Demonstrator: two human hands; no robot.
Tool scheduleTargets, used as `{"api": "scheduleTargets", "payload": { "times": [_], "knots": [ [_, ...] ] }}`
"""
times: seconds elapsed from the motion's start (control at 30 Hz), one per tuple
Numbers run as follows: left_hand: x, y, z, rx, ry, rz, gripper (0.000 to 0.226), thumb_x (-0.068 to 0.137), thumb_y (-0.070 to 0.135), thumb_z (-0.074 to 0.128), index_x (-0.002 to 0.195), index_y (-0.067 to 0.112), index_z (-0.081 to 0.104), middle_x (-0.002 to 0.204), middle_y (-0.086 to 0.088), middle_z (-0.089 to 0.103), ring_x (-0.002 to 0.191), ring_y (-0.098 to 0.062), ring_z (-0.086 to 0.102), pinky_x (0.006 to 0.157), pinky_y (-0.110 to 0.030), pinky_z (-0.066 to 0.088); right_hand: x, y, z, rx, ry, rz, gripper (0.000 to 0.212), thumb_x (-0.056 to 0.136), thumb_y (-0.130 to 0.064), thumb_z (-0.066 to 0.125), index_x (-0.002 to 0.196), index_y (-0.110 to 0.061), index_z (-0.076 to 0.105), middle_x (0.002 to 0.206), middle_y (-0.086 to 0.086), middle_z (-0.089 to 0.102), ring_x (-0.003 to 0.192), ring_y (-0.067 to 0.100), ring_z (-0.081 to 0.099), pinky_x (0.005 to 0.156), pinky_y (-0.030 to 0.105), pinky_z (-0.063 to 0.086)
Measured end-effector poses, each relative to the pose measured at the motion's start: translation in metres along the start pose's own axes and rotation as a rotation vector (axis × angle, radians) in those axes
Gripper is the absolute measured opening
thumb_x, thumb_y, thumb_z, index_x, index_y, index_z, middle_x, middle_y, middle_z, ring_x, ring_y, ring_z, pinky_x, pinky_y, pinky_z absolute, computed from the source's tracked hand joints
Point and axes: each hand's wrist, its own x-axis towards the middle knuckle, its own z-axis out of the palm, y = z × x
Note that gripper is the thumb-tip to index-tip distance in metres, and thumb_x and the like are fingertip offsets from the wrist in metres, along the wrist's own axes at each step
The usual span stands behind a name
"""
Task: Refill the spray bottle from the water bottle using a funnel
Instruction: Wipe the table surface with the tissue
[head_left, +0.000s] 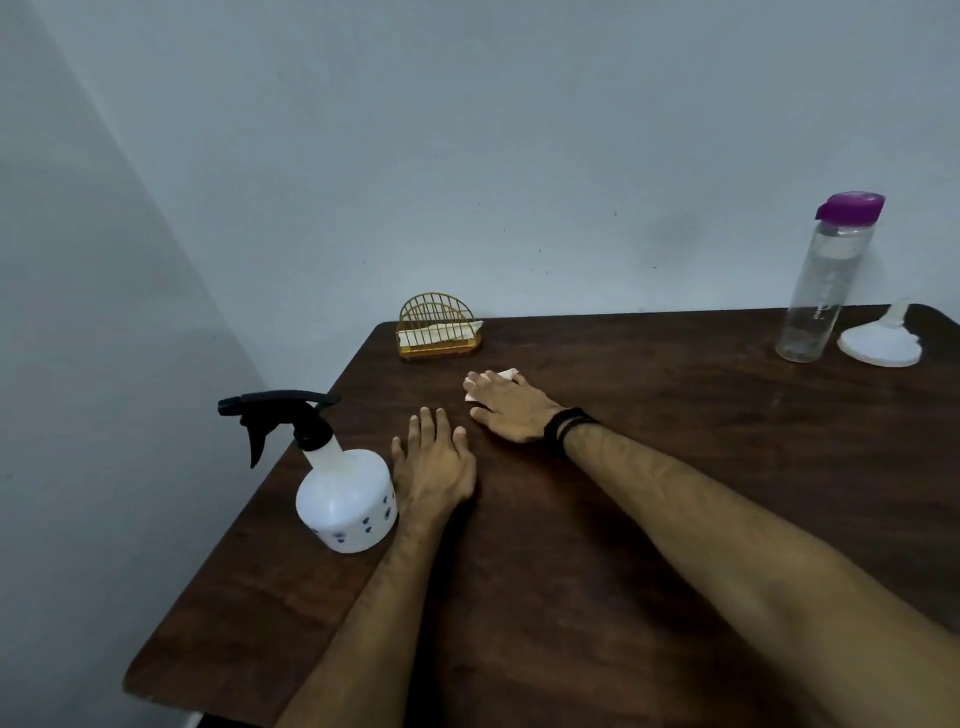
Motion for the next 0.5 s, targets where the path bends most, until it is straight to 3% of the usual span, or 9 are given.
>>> {"api": "scheduleTargets", "payload": {
  "times": [0.1,0.27,0.4,0.5],
  "knots": [
    [0.000,-0.002,0.001,-0.021,0.008,0.006,0.060,0.106,0.040,0.010,0.159,0.013,0.012,0.168,-0.007,0.007,0.155,-0.022,0.003,0.123,-0.048,0.003,-0.036,-0.001,0.000,0.041,-0.027,-0.209,0.057,0.109,-0.034,0.035,0.161,-0.018,0.017,0.169,0.000,0.014,0.156,0.016,0.010,0.127,0.042,0.010],
    [-0.001,-0.002,0.002,-0.042,0.015,0.010,0.062,0.106,0.043,0.009,0.159,0.012,0.016,0.167,-0.008,0.009,0.155,-0.023,0.004,0.123,-0.050,0.002,-0.106,-0.005,0.012,0.167,0.014,-0.337,0.043,0.105,-0.023,0.050,0.148,-0.018,0.050,0.158,0.001,0.042,0.150,0.015,0.031,0.123,0.039,0.027],
    [0.000,-0.001,0.000,-0.009,-0.004,0.011,0.062,0.105,0.042,0.008,0.159,0.012,0.014,0.167,-0.009,0.009,0.155,-0.024,0.004,0.123,-0.050,0.004,-0.088,-0.012,0.003,0.026,0.026,-0.318,0.052,0.109,-0.029,0.035,0.158,-0.010,0.027,0.164,0.008,0.030,0.153,0.021,0.022,0.125,0.039,0.014],
    [-0.004,-0.001,-0.002,0.006,0.002,0.015,0.060,0.106,0.040,0.010,0.159,0.012,0.014,0.167,-0.009,0.009,0.155,-0.024,0.005,0.123,-0.050,0.005,-0.057,-0.018,0.005,-0.027,0.015,-0.124,0.061,0.109,-0.041,0.023,0.162,-0.013,0.010,0.170,0.003,0.007,0.157,0.021,0.006,0.126,0.043,0.004]
  ]
}}
